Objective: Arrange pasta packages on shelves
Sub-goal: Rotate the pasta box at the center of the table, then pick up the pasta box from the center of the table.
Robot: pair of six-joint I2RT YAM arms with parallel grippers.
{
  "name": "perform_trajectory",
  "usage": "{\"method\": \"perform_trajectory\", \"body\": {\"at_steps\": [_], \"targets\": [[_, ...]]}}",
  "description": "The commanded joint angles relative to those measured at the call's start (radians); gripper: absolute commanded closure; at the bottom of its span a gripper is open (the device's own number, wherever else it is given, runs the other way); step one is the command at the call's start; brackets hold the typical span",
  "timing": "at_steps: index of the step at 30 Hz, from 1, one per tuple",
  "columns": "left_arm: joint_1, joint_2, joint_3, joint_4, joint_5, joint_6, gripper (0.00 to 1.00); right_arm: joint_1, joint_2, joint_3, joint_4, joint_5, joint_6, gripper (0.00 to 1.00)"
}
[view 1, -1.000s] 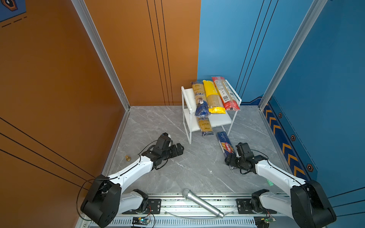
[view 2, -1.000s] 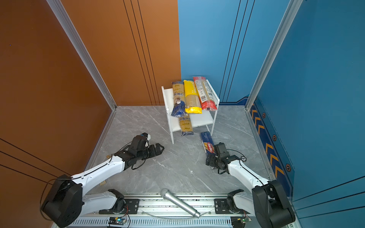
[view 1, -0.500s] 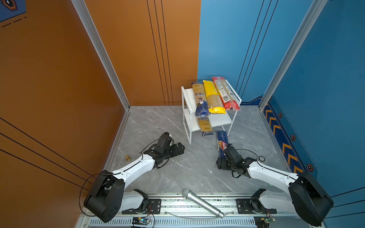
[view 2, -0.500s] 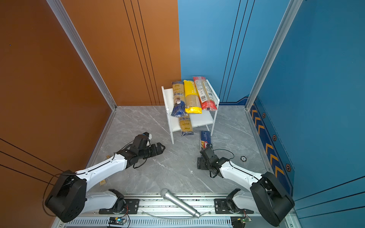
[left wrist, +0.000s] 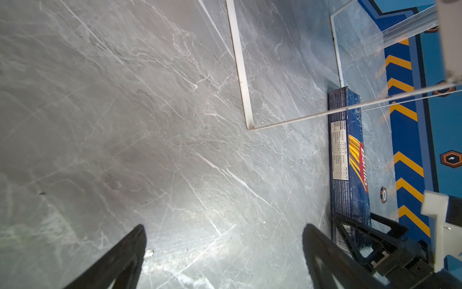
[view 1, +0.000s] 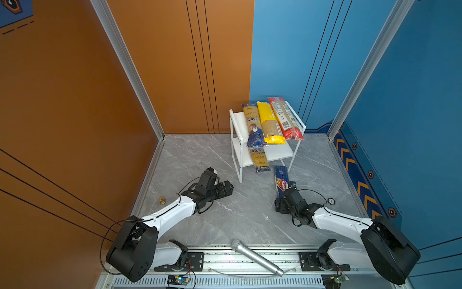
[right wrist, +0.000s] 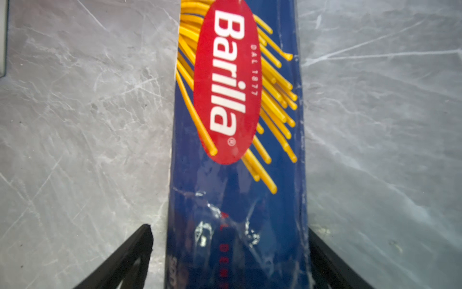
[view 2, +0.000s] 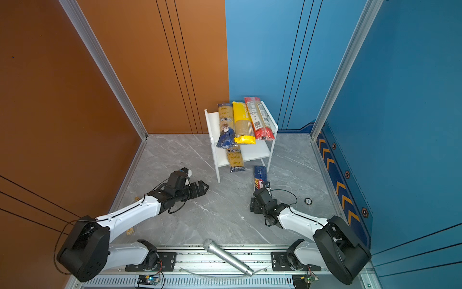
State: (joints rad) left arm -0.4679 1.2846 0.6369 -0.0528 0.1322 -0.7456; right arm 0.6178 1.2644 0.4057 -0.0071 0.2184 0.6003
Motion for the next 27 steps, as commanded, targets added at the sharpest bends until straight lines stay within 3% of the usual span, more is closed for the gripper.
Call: {"method": "perform_trajectory", "body": {"at_steps": [1,8,20,27], "targets": [[0.010,-0.018,-0.014,-0.005,0.005,0.011,0.02,0.015,0.037,-0.031,0.045,0.020,0.009,0.16],[0.011,-0.038,-0.023,-0.001,-0.004,0.008,0.02,0.055,0.079,-0.048,0.089,0.082,0.002,0.22],[0.014,-0.051,-0.029,-0.012,-0.007,0.008,0.02,0.069,0.110,-0.095,0.190,0.074,0.004,0.56],[0.015,-0.062,-0.034,-0.016,-0.008,0.008,0.02,0.068,0.045,-0.096,0.186,0.046,0.004,0.71]]}}
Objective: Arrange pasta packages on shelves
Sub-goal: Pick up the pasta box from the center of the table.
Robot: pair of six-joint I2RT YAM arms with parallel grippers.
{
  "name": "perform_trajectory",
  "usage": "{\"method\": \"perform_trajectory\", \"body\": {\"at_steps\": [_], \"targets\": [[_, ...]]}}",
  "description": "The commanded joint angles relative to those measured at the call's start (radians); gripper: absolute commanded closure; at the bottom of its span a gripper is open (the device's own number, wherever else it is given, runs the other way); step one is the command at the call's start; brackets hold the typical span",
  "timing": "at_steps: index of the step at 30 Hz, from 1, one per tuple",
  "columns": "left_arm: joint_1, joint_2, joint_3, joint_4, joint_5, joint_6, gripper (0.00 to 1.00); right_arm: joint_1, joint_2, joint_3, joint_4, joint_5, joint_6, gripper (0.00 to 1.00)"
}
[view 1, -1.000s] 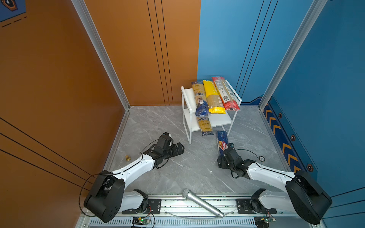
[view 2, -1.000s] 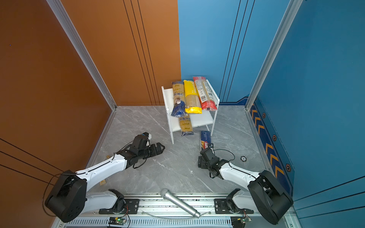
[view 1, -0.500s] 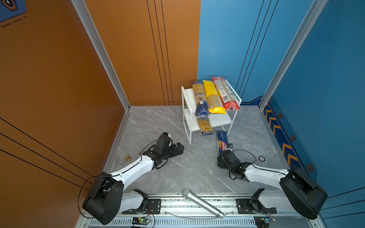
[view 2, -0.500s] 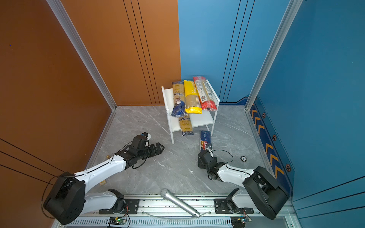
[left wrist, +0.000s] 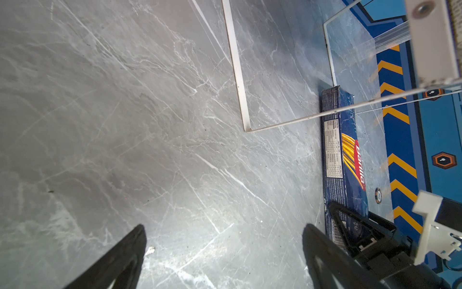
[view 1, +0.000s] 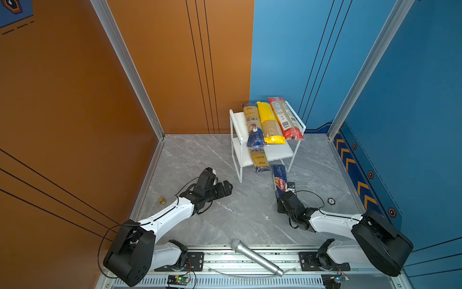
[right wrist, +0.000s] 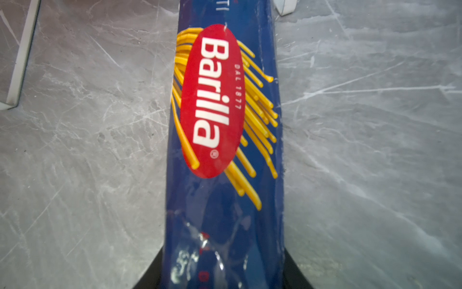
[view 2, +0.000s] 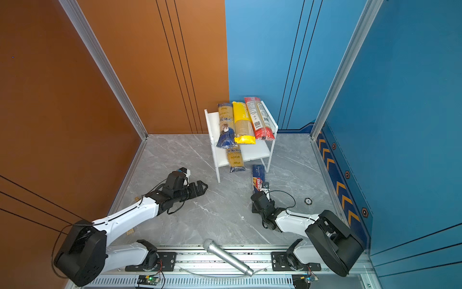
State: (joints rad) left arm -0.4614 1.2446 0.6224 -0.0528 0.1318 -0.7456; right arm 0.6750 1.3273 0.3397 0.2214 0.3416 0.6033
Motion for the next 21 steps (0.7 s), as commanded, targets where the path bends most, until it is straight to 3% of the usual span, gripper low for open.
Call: {"method": "perform_trajectory", "body": {"at_steps": [1,11,21], "targets": [[0.010,-0.023,-0.021,-0.016,-0.007,0.008,0.02,0.011,-0.033,-0.030,-0.049,-0.078,0.000,0.73],[0.014,-0.027,-0.029,-0.005,-0.003,0.006,0.02,-0.003,-0.322,0.009,-0.284,-0.066,-0.029,0.87],[0.012,-0.011,-0.030,0.012,0.012,0.002,0.02,-0.123,-0.551,0.104,-0.614,-0.194,-0.087,1.00]]}}
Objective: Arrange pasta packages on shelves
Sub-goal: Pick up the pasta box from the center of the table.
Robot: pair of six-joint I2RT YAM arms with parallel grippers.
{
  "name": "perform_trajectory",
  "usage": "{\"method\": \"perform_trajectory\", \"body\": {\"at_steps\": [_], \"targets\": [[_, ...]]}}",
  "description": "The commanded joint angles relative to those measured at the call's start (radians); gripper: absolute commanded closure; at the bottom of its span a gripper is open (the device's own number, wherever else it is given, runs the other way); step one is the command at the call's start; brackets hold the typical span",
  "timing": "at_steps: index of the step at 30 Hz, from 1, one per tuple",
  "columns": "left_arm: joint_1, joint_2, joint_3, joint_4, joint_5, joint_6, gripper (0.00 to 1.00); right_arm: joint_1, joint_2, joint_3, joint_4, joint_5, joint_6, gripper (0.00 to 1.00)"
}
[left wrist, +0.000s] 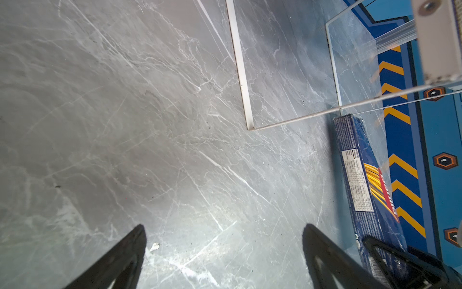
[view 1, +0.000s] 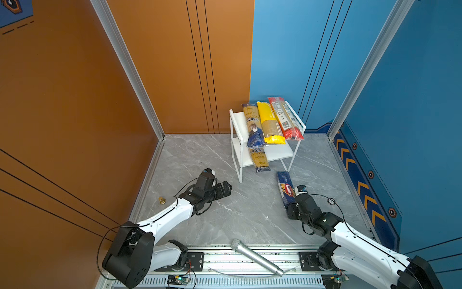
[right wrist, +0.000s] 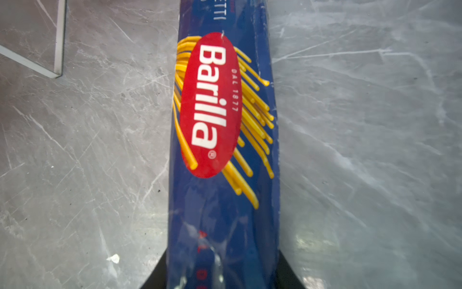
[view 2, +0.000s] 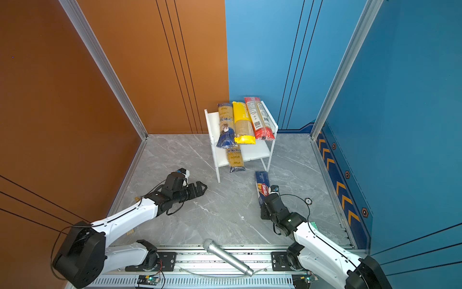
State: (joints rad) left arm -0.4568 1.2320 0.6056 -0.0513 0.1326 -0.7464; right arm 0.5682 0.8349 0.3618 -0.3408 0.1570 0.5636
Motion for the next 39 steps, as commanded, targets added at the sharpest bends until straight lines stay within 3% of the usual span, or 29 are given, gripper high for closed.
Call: {"method": "perform_trajectory", "body": {"at_steps": [1,17,28,39], "targets": [[0.007,0.004,-0.011,0.012,0.011,0.002,0.02,-0.024,-0.072,0.089,-0.070,-0.020,-0.055,1.00],[0.004,0.032,-0.005,0.047,0.031,0.004,0.02,-0.065,-0.204,0.200,-0.217,-0.116,-0.114,1.00],[0.003,0.090,0.011,0.101,0.075,0.010,0.02,-0.055,-0.319,0.285,-0.298,-0.105,-0.103,1.00],[0.001,0.104,-0.002,0.134,0.082,0.001,0.02,0.017,-0.282,0.375,-0.307,-0.027,-0.150,1.00]]}}
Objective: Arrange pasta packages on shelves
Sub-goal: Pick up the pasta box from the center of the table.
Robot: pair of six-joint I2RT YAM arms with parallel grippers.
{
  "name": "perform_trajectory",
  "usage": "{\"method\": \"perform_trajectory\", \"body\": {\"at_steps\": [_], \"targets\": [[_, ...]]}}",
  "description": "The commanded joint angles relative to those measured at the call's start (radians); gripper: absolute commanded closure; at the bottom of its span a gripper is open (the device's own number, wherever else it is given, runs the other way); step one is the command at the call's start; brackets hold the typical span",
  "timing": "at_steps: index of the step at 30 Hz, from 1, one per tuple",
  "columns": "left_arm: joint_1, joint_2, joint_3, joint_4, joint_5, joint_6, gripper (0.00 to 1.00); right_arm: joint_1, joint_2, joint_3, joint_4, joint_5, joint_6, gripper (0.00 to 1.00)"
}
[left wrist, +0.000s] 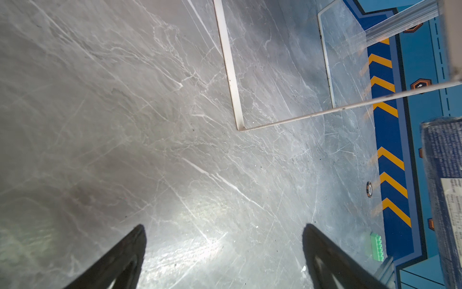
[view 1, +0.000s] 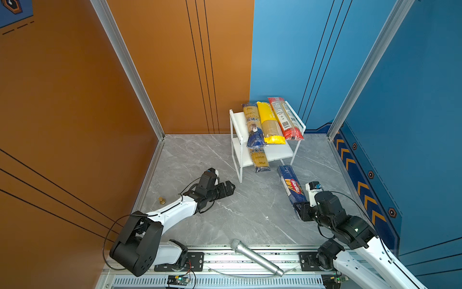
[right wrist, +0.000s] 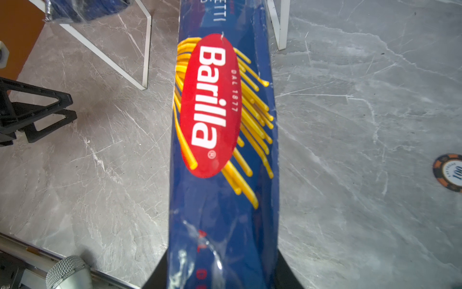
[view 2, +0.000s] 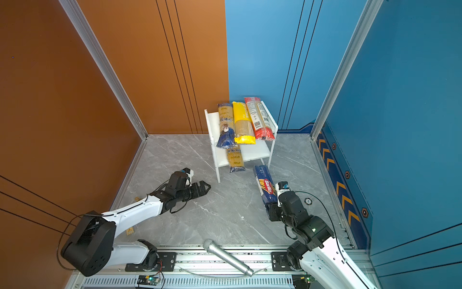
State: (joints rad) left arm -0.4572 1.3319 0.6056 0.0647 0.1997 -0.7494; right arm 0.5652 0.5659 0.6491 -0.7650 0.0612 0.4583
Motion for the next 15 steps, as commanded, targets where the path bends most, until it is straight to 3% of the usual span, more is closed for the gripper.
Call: {"method": "perform_trajectory", "body": {"at_steps": [1,15], "targets": [[0.000,0.005,-0.004,0.018,0.013,0.005,0.02,0.028,-0.011,0.094,0.123,0.077,-0.056,1.00],[0.000,-0.026,-0.036,0.021,0.000,-0.008,0.02,0.062,0.122,0.170,0.259,0.151,-0.149,1.00]]}}
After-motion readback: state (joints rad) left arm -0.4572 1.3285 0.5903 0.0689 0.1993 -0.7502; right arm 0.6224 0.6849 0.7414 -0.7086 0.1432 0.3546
